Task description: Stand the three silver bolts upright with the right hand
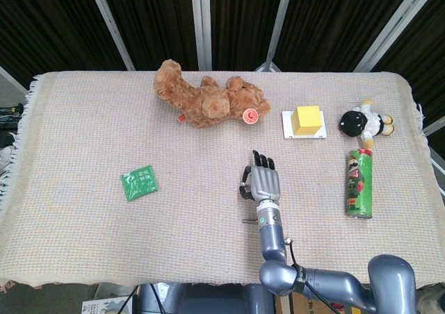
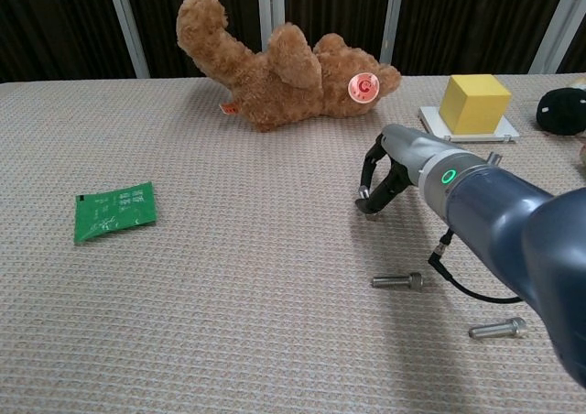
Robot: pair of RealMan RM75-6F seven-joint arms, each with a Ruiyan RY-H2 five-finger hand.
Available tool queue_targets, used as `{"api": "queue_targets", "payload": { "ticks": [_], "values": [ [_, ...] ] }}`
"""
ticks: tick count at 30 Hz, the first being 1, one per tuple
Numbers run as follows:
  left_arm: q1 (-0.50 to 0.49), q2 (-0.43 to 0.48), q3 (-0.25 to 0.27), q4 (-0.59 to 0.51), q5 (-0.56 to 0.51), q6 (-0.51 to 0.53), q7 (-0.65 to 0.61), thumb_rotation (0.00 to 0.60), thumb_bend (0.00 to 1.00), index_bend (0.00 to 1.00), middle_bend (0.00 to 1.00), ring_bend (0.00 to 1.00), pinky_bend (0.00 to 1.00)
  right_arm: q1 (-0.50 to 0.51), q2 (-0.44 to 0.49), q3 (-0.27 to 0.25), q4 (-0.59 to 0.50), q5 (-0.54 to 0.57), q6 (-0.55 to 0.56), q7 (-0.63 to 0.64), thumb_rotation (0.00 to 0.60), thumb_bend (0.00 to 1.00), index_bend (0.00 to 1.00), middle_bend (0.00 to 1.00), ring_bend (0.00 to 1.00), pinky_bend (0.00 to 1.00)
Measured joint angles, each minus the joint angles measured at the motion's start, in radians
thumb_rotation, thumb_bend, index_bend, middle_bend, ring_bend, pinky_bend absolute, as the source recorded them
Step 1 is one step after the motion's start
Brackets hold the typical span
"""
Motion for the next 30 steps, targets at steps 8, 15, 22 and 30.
{"api": "queue_targets", "payload": {
  "ticks": [8, 15, 22, 30],
  "values": [
    [-0.001, -0.001, -0.001, -0.004, -0.003, 0.000, 0.008, 0.600, 0.08, 0.09, 0.04, 0.00, 0.08, 0.001, 0.022, -0.001, -0.023, 0.028, -0.003, -0.011, 0.600, 0.39, 0.61, 0.00, 0.05, 0.07],
    [-0.003, -0.002, -0.001, -0.006, -0.003, -0.003, 0.014, 0.600, 0.08, 0.09, 0.04, 0.00, 0.08, 0.006, 0.029, -0.005, -0.030, 0.042, -0.001, -0.017, 0.600, 0.39, 0.58, 0.00, 0.05, 0.07],
    [-0.003, -0.002, -0.002, -0.007, -0.007, -0.004, 0.015, 0.600, 0.08, 0.09, 0.04, 0.00, 0.08, 0.010, 0.032, -0.006, -0.031, 0.050, -0.002, -0.012, 0.600, 0.39, 0.56, 0.00, 0.05, 0.07],
    [-0.005, -0.002, -0.002, -0.010, -0.008, -0.007, 0.018, 0.600, 0.08, 0.09, 0.04, 0.00, 0.08, 0.014, 0.039, -0.009, -0.037, 0.060, -0.004, -0.013, 0.600, 0.38, 0.55, 0.00, 0.05, 0.07]
  ]
}}
